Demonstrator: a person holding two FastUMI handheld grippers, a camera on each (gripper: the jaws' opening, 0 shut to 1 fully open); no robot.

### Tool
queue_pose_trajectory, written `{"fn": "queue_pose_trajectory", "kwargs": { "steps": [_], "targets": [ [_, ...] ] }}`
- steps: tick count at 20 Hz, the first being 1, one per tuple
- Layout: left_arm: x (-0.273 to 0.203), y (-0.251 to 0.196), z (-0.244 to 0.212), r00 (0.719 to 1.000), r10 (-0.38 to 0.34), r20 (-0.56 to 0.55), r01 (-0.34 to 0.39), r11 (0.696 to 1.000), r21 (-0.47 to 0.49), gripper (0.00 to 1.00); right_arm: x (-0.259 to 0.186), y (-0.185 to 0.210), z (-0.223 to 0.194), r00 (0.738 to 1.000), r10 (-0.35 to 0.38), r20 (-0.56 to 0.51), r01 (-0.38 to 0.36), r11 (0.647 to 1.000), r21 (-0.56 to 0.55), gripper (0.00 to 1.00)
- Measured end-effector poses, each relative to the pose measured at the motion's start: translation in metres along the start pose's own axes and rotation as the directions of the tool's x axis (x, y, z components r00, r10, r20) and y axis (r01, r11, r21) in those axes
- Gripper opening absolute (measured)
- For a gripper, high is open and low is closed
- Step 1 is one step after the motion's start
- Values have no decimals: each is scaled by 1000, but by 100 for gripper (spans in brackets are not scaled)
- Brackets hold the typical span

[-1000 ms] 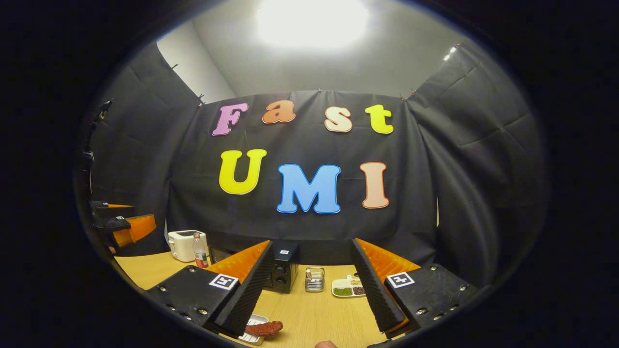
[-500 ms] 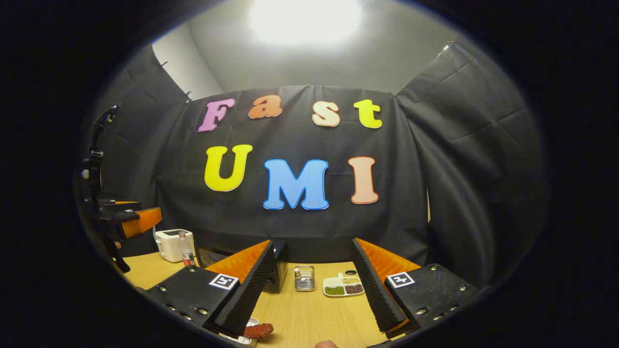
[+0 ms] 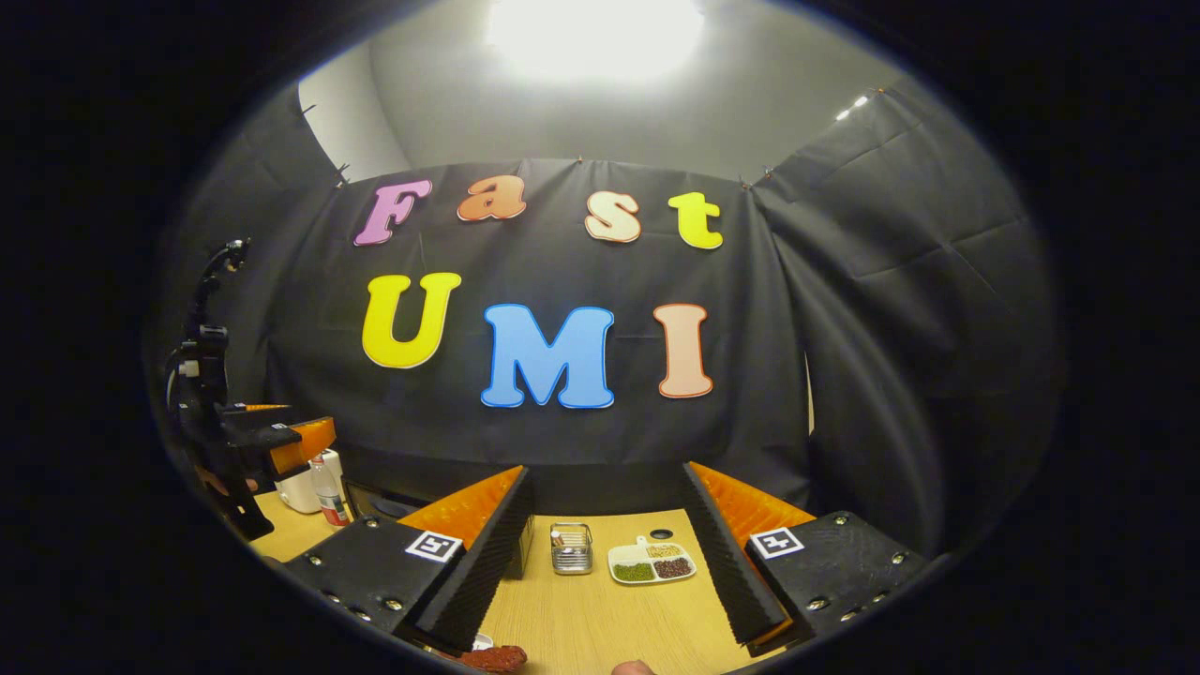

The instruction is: Open the electric oven with the left hand, put the food in, and close the electric oven.

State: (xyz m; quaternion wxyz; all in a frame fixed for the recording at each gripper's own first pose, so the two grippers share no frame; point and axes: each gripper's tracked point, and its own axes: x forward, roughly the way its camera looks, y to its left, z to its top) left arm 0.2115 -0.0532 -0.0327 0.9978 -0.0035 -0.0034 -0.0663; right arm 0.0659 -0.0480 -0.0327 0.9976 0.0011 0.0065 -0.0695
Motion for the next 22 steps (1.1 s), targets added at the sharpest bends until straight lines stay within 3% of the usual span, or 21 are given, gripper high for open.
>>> {"fn": "queue_pose_trajectory", "kwargs": {
  "steps": [1,2,3,4,9,10,13,14,16,17,20,22],
  "targets": [
    [9,0,-7,1000,-6,-10,6,1000,-4,100,2,1,-1,1000,-9,-7,9,1000,-3,100],
    [20,-1,-15,1000,-16,-21,15,1000,-8,100,2,2,-1,1000,-20,-13,20,1000,-4,96],
    [29,-2,-23,999,-23,-34,23,1000,-11,90,4,3,-3,999,-31,-18,31,1000,-5,96],
    [37,-2,-33,998,-32,-45,31,999,-12,100,7,2,-6,999,-42,-25,42,999,-9,96],
    [77,-10,-71,993,-70,-96,68,998,-16,95,12,4,-12,994,-90,-55,87,995,-47,96],
    [84,-11,-80,992,-75,-106,73,997,-19,100,12,5,-13,993,-98,-60,95,994,-54,96],
    [106,-14,-99,988,-81,-131,78,997,-26,97,16,6,-16,990,-120,-74,115,991,-68,96],
    [112,-14,-108,987,-78,-142,76,997,-25,97,17,7,-17,989,-123,-78,117,991,-70,92],
    [125,-15,-122,984,-78,-159,74,997,-28,97,20,9,-16,988,-129,-80,123,989,-82,96],
    [130,-16,-129,983,-79,-168,75,997,-28,91,21,10,-16,988,-133,-80,125,988,-91,96],
    [137,-16,-147,978,-74,-196,72,997,-19,100,23,10,-16,987,-135,-83,126,986,-111,96],
    [144,-16,-158,976,-64,-209,62,998,-17,98,22,10,-17,986,-142,-85,131,984,-124,96]
  ]
}}
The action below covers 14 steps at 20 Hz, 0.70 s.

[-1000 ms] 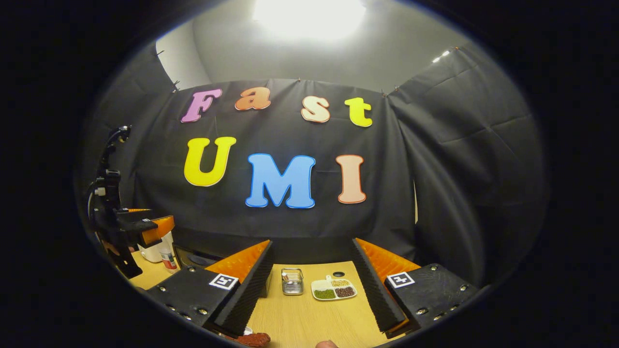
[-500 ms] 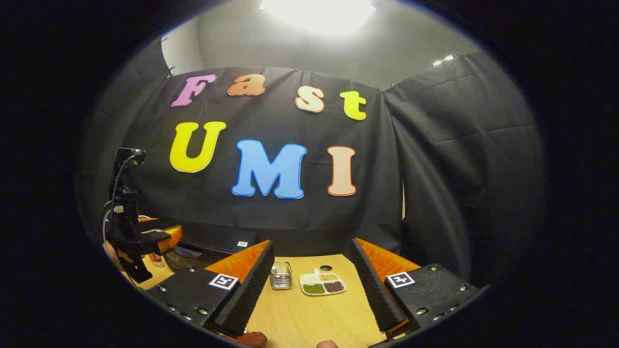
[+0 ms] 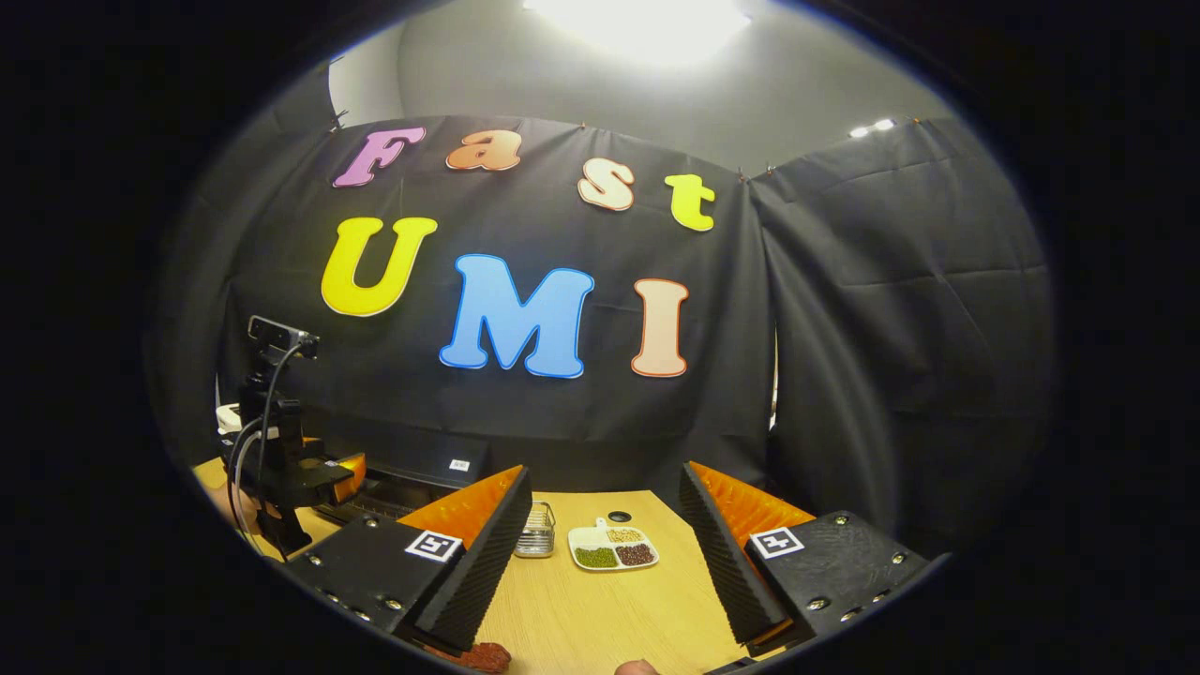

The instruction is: Open the electric oven with the left hand, put the food in, and close the electric oven.

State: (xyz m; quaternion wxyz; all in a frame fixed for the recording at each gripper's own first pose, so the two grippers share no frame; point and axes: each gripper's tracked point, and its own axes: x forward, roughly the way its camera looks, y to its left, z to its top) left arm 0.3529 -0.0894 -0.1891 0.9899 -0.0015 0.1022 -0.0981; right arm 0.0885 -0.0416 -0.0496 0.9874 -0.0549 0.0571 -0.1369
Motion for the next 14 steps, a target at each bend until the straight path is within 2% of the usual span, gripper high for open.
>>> {"fn": "queue_pose_trajectory", "kwargs": {
  "steps": [7,13,14],
  "targets": [
    [10,0,-20,999,9,-36,-9,1000,-3,98,-5,-4,-2,1000,-14,-16,13,1000,-12,96],
    [3,-2,-19,1000,9,-15,-9,1000,3,100,-10,-1,-3,1000,6,-20,-6,1000,-14,96],
    [-1,-2,-19,1000,8,-13,-8,1000,5,97,-11,0,-4,1000,12,-22,-13,1000,-13,96]
  ]
}}
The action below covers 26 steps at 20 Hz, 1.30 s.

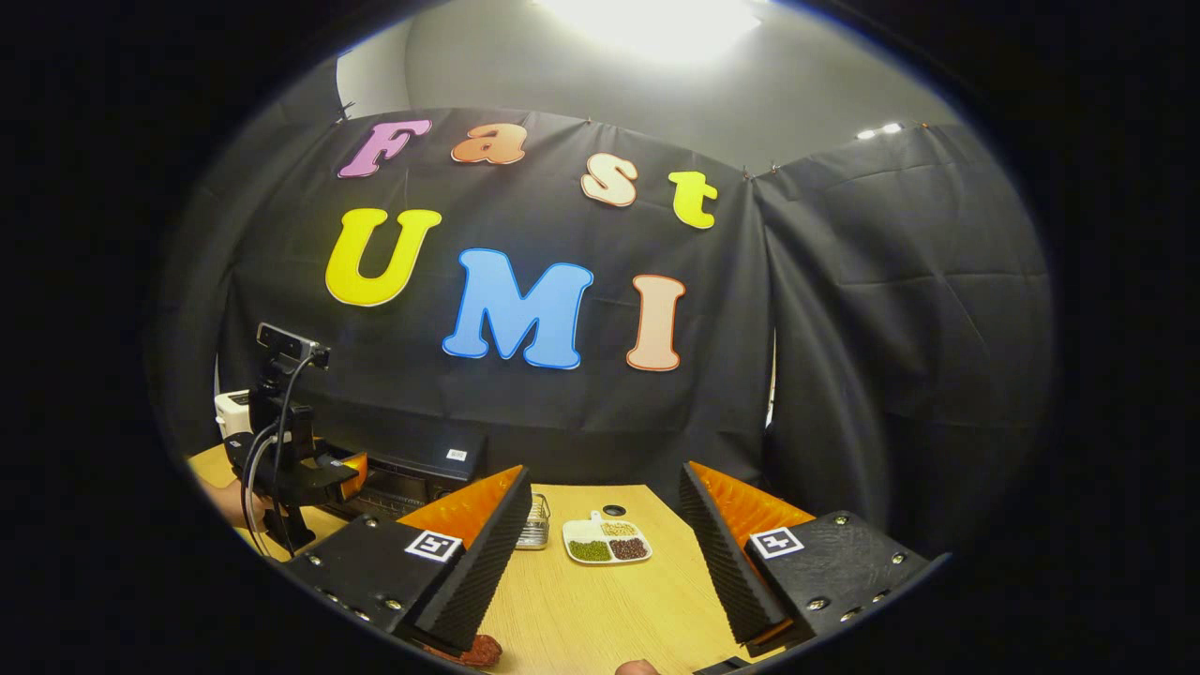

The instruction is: Open the electric oven with the left hand, put the food in, and close the electric oven.

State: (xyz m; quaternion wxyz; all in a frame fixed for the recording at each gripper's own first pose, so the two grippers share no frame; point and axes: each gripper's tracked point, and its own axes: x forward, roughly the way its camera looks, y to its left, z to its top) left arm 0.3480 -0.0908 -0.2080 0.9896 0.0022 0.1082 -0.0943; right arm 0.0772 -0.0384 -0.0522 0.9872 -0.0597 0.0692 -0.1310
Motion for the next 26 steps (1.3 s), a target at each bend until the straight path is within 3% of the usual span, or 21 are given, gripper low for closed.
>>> {"fn": "queue_pose_trajectory", "kwargs": {
  "steps": [17,20,21,22,26],
  "targets": [
    [-68,-9,-47,997,29,-75,-30,1000,-4,100,-13,-5,2,996,94,6,-94,996,-6,96],
    [-75,-11,-55,996,38,-86,-39,999,-6,97,-17,-8,-2,995,103,-5,-103,995,-3,96],
    [-77,-11,-58,995,39,-91,-40,999,-5,91,-17,-8,-2,994,106,-6,-106,994,-4,96],
    [-80,-12,-62,995,40,-97,-41,999,-3,100,-18,-8,-3,994,110,-7,-110,994,-6,96],
    [-91,-14,-78,991,47,-129,-47,999,3,100,-19,-8,-6,992,127,-14,-127,992,-11,96]
  ]
}}
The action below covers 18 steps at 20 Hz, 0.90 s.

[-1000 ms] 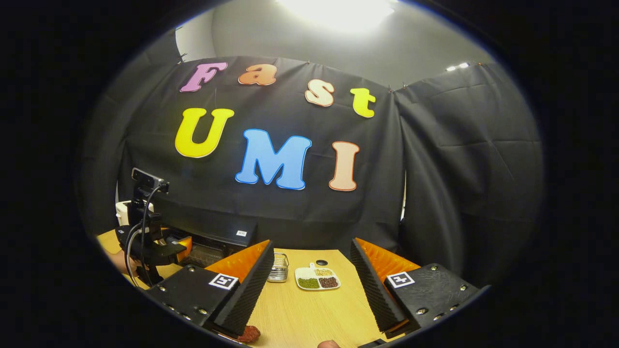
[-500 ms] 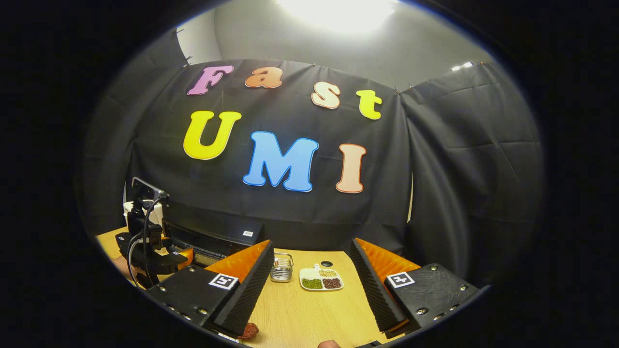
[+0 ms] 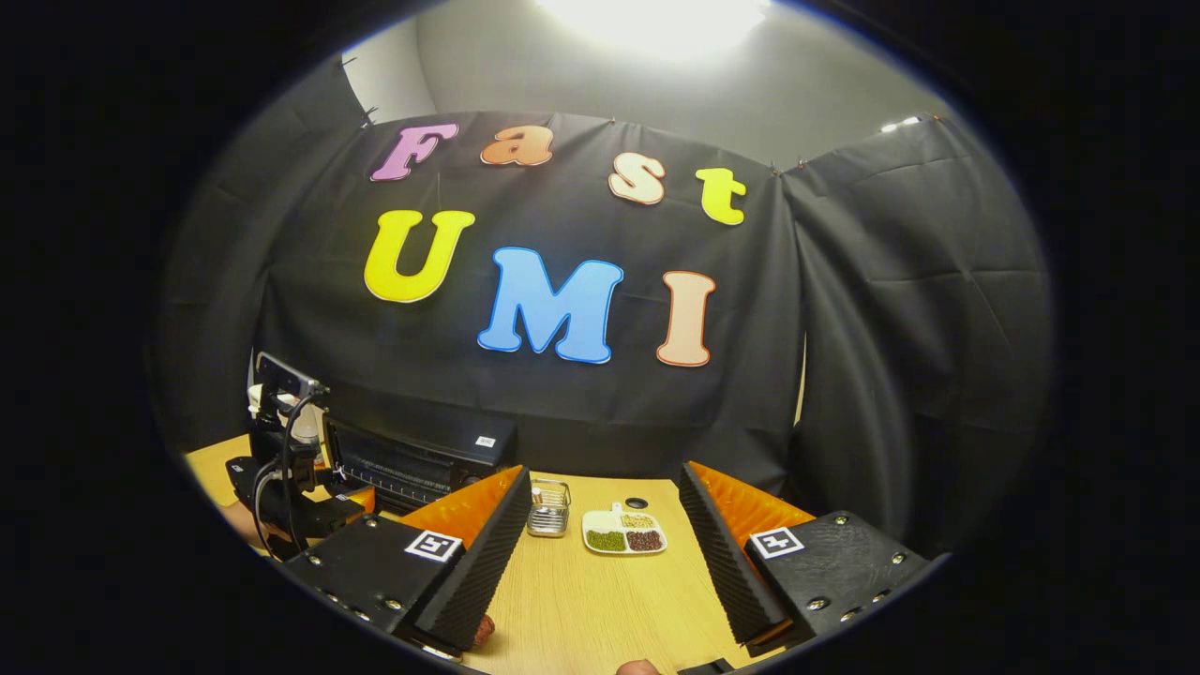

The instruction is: Open the electric oven with the left hand, put the food in, and close the electric oven.

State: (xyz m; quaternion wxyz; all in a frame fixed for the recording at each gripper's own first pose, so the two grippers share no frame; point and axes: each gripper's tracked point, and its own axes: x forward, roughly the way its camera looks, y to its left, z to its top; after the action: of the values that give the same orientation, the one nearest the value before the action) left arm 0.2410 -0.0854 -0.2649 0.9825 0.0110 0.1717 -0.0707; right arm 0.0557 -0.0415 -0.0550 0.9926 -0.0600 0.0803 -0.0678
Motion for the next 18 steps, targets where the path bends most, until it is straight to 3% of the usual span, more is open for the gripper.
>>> {"fn": "queue_pose_trajectory", "kwargs": {
  "steps": [18],
  "targets": [
    [-24,2,-78,985,34,-170,-29,999,35,100,-15,4,-20,997,50,-58,-50,999,-7,96]
  ]
}}
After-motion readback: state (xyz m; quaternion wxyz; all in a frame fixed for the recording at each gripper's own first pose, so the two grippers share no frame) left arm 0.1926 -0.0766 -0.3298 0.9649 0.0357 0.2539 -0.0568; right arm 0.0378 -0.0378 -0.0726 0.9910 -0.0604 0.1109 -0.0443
